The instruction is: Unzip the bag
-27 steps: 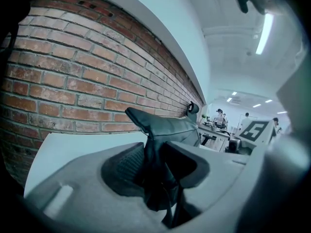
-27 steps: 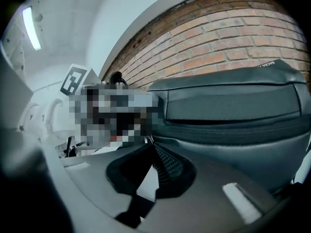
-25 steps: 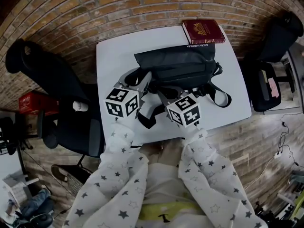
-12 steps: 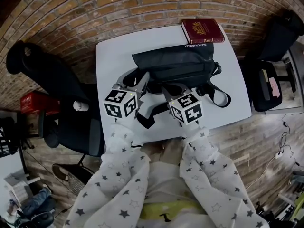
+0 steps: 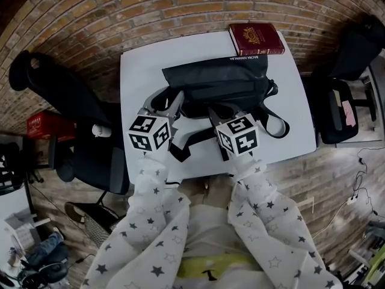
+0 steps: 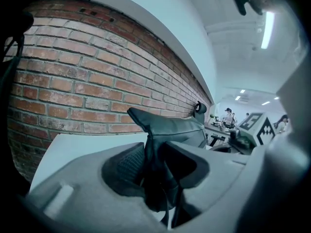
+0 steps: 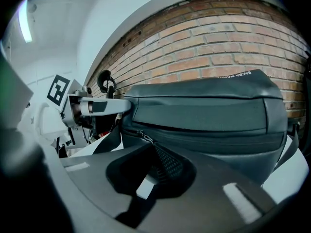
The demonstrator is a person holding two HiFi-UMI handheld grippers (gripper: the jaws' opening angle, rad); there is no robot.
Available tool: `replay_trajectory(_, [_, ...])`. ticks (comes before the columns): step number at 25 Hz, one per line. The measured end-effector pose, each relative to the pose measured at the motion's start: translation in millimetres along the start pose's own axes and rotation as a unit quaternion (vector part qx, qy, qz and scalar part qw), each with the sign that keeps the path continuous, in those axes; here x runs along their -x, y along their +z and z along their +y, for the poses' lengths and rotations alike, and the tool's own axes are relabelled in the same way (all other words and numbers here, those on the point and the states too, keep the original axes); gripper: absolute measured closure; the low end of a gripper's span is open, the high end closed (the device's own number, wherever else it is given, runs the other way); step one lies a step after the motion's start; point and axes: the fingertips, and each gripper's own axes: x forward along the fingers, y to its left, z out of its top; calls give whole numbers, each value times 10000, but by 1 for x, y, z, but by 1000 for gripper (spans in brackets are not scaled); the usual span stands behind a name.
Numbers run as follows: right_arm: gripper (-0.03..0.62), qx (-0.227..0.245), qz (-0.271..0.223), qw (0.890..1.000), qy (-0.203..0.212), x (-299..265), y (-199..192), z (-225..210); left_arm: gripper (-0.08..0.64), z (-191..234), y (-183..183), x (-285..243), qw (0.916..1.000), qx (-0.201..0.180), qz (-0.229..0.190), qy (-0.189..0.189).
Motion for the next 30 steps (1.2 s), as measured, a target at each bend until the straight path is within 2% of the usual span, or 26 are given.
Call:
replay_trajectory(19, [575, -196, -6, 9992, -341, 30, -3, -46, 425, 0, 0, 3, 9969, 40, -52, 785])
replay_trajectory(30, [574, -210, -32, 9987, -471, 35, -4, -57, 425, 3, -3, 4, 9942, 50, -59, 1069])
